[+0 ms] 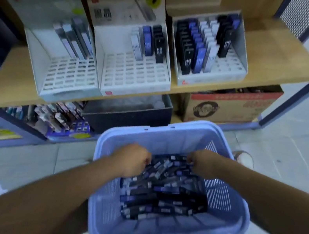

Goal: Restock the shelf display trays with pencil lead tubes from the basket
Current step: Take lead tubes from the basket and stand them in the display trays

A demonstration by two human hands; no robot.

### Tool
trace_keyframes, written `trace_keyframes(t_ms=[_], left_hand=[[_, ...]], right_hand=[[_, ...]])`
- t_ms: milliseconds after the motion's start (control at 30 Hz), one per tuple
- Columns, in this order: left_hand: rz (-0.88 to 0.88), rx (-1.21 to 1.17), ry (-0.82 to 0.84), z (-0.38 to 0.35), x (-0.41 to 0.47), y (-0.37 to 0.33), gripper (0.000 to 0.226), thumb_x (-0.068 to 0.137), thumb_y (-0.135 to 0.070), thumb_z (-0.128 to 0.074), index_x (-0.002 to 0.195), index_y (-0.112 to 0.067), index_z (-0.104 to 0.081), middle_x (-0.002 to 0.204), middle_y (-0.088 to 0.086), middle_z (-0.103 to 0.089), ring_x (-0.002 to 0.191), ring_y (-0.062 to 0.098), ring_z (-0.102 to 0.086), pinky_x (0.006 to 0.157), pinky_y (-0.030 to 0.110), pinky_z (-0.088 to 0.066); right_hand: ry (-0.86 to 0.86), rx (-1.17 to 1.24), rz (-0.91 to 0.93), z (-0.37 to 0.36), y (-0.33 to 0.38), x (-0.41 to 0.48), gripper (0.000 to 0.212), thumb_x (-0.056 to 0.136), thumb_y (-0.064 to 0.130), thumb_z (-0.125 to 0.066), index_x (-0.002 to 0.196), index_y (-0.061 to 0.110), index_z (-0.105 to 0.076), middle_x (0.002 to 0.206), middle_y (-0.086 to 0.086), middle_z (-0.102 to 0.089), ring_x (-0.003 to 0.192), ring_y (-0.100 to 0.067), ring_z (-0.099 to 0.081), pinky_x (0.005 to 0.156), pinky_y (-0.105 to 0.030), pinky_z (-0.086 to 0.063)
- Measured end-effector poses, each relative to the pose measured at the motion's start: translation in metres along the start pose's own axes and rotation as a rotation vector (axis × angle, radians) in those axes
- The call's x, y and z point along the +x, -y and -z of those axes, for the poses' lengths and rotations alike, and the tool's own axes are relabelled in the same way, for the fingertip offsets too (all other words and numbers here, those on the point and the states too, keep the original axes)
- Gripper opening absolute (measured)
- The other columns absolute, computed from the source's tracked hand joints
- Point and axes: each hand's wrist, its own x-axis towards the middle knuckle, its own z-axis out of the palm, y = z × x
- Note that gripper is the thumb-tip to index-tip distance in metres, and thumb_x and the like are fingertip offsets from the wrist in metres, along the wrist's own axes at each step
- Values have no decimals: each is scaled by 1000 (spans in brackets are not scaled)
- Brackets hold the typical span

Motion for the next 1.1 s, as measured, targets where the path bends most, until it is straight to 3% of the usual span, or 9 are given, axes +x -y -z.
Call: trace_keyframes(t_ms=[133, 233, 367, 433, 567, 667, 833, 1000, 1100], left_hand=[[162, -132, 184, -94, 12, 7, 33, 84, -13, -53, 116, -15, -60, 115, 14, -62, 103, 33, -60, 82, 34, -49], [277, -243, 156, -137, 24, 12, 47, 86, -13, -53, 133, -13, -47, 131, 14, -54, 115, 32, -54, 89, 34, -47], [368, -301, 196, -173, 44, 12, 73, 91, -23, -56, 150, -10, -16, 155, 11, -21, 138, 33, -28, 105, 44, -40], [349, -262, 188, -182, 49, 5, 79, 89, -17, -58, 151, -8, -10, 157, 10, -12, 139, 34, -25, 105, 43, -40], [318, -156, 103, -195, 53, -3, 75, 82, -5, -62, 146, -9, -24, 151, 12, -24, 129, 34, -37, 101, 40, -42], [320, -205, 63, -198, 60, 4, 54, 84, -8, -62, 136, -12, -46, 138, 10, -46, 120, 30, -47, 101, 38, -42], [413, -384, 29, -198, 61, 7, 21, 89, -6, -56, 105, -13, -67, 109, 9, -65, 92, 25, -63, 80, 35, -54], [450, -540, -96, -187, 62, 8, 28, 92, -4, -50, 115, -17, -62, 100, 6, -69, 86, 21, -63, 68, 26, -48], [525, -935, -219, -169, 66, 0, 17, 94, -11, -55, 105, -20, -65, 91, -5, -68, 80, 11, -60, 77, 30, -52]], right_hand=[[26, 158, -53, -83, -22, 45, 33, 97, 18, -50, 127, 7, -56, 134, -12, -57, 115, -31, -58, 96, -34, -44], [-17, 279, -137, -125, -33, 75, 46, 94, 19, -55, 136, 4, -43, 137, -17, -51, 116, -30, -56, 96, -37, -44], [-114, 365, -241, -132, -30, 103, 83, 86, 25, -69, 150, 11, -20, 156, -15, -22, 139, -36, -31, 107, -46, -40], [-125, 348, -272, -135, -31, 118, 84, 86, 24, -70, 151, 14, -18, 155, -12, -22, 141, -35, -26, 108, -46, -38], [-180, 179, -264, -139, -30, 132, 78, 85, 21, -69, 149, 15, -23, 148, -16, -30, 130, -37, -39, 101, -46, -43], [-158, 125, -305, -139, -28, 137, 77, 84, 22, -71, 145, 17, -25, 145, -12, -34, 133, -35, -36, 99, -48, -43], [-127, 70, -289, -152, -32, 134, 41, 92, 23, -56, 132, 21, -48, 139, -7, -44, 132, -30, -41, 102, -43, -42], [-100, 342, -222, -161, -38, 126, 37, 92, 17, -58, 128, 15, -54, 128, -13, -57, 115, -32, -55, 96, -38, -47], [-76, 664, -236, -152, -32, 120, 32, 93, 16, -58, 125, 13, -56, 119, -14, -62, 109, -33, -59, 96, -37, -48]])
